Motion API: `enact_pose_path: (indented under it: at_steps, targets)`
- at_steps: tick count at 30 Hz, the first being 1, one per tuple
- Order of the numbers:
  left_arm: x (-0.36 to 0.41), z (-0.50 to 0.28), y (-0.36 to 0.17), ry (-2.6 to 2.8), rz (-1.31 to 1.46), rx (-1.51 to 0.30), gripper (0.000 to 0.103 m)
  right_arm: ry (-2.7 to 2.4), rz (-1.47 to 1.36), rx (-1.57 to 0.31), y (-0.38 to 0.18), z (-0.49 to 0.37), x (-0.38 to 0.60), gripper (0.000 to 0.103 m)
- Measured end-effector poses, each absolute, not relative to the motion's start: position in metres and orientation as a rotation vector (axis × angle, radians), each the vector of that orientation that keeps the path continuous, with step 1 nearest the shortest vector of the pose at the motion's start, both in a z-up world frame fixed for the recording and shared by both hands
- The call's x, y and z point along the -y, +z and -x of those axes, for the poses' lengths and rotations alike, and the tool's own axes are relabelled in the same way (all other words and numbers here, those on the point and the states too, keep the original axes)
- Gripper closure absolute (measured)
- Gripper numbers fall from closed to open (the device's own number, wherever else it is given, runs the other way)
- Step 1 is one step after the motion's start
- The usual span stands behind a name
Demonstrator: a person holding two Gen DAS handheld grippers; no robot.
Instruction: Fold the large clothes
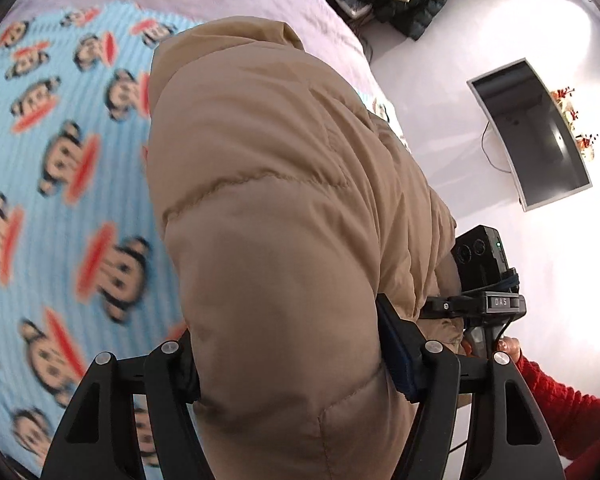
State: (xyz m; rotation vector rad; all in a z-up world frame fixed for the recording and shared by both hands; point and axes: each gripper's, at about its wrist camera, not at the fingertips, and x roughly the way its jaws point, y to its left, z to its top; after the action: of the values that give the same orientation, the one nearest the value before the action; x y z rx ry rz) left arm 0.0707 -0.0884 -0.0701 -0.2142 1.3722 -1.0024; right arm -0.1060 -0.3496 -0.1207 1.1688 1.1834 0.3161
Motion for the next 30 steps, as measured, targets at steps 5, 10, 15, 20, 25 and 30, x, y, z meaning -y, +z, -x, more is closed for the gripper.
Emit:
enact_pose_path:
  at_steps: [5,10,15,20,25,30]
  targets:
    - [0.026,-0.123,-0.061,-0.983,0.21,-1.322,0.033,0.329,-1.151,-1.145,-0.117,0.042,0.294,0.043]
    - [-0.043,-0.178,-0.058,-0.933,0.204,-1.289,0.033,0.38,-1.131,-1.132,-0.128,-0.024,0.222,0.043]
    - [-0.097,-0.231,-0.089,-0.834,0.196,-1.268,0.033,0.385,-1.088,-1.166,-0.16,-0.093,0.177,0.043]
    - [-0.127,-0.256,-0.155,-0.731,0.275,-1.335,0.026,0.321,-1.064,-1.238,-0.199,-0.112,0.149,0.039]
    - [-0.144,-0.248,-0.157,-0.659,0.262,-1.322,0.024,0.231,-1.076,-1.272,-0.188,-0.092,0.151,0.037]
    - [-0.157,-0.25,-0.113,-0.569,0.108,-1.209,0.035,0.036,-0.895,-1.225,-0.125,-0.055,0.159,0.039]
